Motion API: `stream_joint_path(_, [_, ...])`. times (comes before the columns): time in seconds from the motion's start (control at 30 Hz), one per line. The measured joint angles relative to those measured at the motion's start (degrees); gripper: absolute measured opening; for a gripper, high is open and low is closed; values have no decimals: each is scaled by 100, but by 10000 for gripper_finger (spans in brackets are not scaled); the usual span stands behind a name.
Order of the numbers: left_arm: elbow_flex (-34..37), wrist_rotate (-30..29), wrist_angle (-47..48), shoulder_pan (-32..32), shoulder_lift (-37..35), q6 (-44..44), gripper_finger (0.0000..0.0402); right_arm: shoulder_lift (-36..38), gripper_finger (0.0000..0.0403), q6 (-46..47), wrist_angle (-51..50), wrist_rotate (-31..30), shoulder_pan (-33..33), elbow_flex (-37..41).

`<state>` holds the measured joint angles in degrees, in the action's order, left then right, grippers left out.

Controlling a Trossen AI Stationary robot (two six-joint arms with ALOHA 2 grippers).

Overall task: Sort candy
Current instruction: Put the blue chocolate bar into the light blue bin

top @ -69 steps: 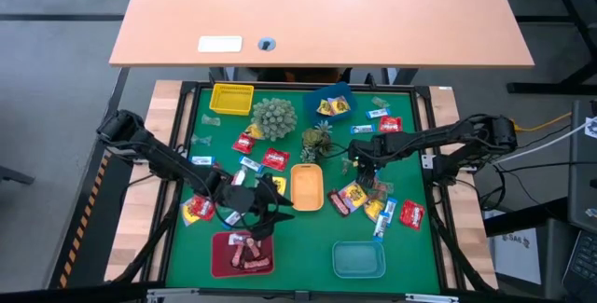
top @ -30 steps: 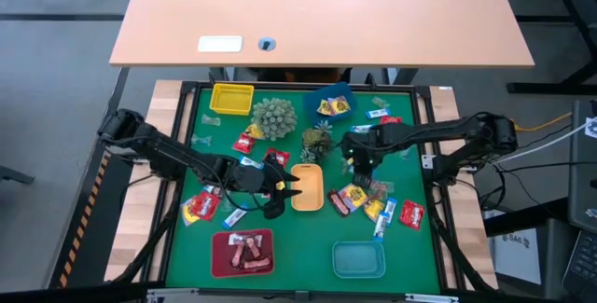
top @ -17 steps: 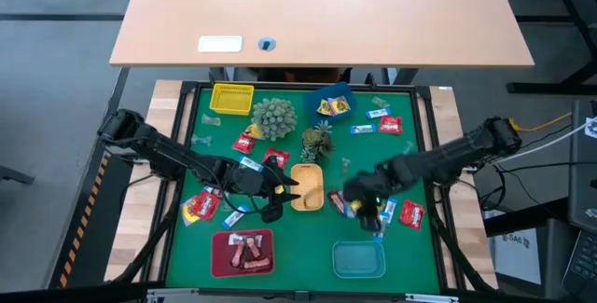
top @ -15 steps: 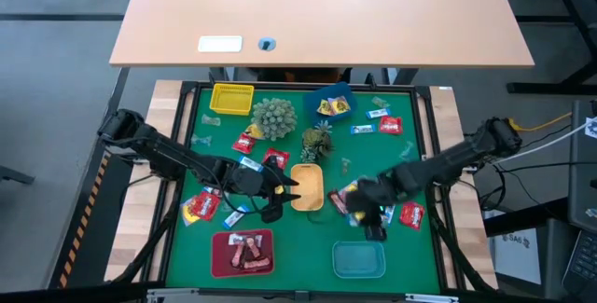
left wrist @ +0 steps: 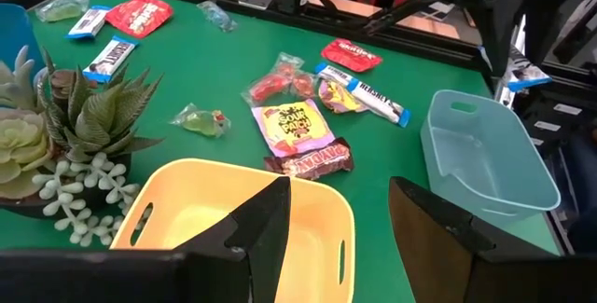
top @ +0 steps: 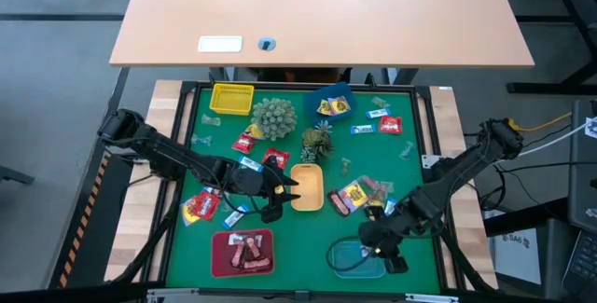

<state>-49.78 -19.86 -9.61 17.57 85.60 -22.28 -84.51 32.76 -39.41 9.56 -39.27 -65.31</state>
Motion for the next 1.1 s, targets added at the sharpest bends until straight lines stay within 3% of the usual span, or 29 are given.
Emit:
stream_joint_path(0.17, [0, 0, 4, 50, 0, -2, 169, 0, 138, 0, 72, -6, -23, 0])
stream_joint_path(0.5, [0, -2, 11, 52, 0, -2, 169, 0, 210, -1, 70, 4, -10, 2])
stream_joint_path(0.67, [0, -4, 11, 52, 0, -2, 169, 0, 220, -42, -265, 51, -10, 2])
stream_joint_path(0.8, [0, -49, 11, 46, 0, -2, 169, 0, 217, -741, -1037, -24, -10, 2])
stream_joint_path(0.93, [0, -56, 11, 45, 0, -2, 169, 0, 214, -1386, -1854, -632, -8, 81])
stream_joint_path(1.0, [0, -55, 11, 45, 0, -2, 169, 0, 214, -1650, -1974, -928, -8, 243])
stream_joint_path(1.1, [0, -57, 9, 45, 0, -2, 169, 0, 214, -2059, -1828, -898, -6, 580])
